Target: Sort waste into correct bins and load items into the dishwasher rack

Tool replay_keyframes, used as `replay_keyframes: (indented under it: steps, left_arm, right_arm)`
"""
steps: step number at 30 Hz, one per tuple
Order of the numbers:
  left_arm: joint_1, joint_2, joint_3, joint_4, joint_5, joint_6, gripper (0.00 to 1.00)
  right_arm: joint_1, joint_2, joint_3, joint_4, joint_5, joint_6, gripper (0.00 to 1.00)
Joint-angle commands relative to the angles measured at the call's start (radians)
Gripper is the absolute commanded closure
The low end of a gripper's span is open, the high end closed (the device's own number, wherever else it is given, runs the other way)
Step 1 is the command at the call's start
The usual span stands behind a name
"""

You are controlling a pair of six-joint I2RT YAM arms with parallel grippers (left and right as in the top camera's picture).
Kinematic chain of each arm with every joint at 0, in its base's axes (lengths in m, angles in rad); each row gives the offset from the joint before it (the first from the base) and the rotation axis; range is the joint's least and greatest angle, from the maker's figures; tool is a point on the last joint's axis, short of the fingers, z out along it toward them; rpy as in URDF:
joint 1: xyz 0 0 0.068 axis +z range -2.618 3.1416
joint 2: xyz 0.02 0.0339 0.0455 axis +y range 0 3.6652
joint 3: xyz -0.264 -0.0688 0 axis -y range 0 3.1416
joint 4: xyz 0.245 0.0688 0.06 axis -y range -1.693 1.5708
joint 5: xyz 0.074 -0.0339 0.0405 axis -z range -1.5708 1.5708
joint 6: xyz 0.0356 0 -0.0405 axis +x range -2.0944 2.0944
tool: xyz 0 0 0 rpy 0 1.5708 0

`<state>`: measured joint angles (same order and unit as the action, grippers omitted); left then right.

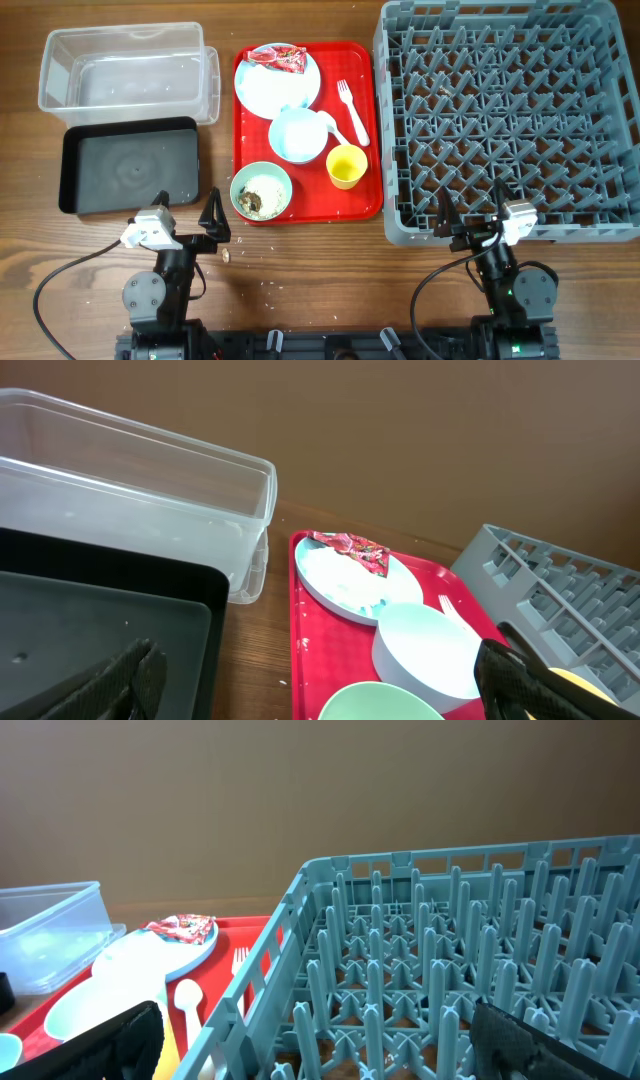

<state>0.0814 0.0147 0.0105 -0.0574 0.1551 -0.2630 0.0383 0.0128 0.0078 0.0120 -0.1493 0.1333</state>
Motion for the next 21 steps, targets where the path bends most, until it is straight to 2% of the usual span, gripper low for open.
replay_keyframes:
  steps: [1, 21]
  left_arm:
    - [0.006, -0.009, -0.005, -0.004, 0.012, 0.021, 0.00]
    - [0.006, -0.009, -0.005, -0.004, 0.012, 0.021, 0.00]
  right_arm:
    - [-0.003, 0.016, -0.003, 0.002, -0.010, 0.004, 0.00]
    - [-0.003, 0.016, -0.003, 0.002, -0.010, 0.005, 0.00]
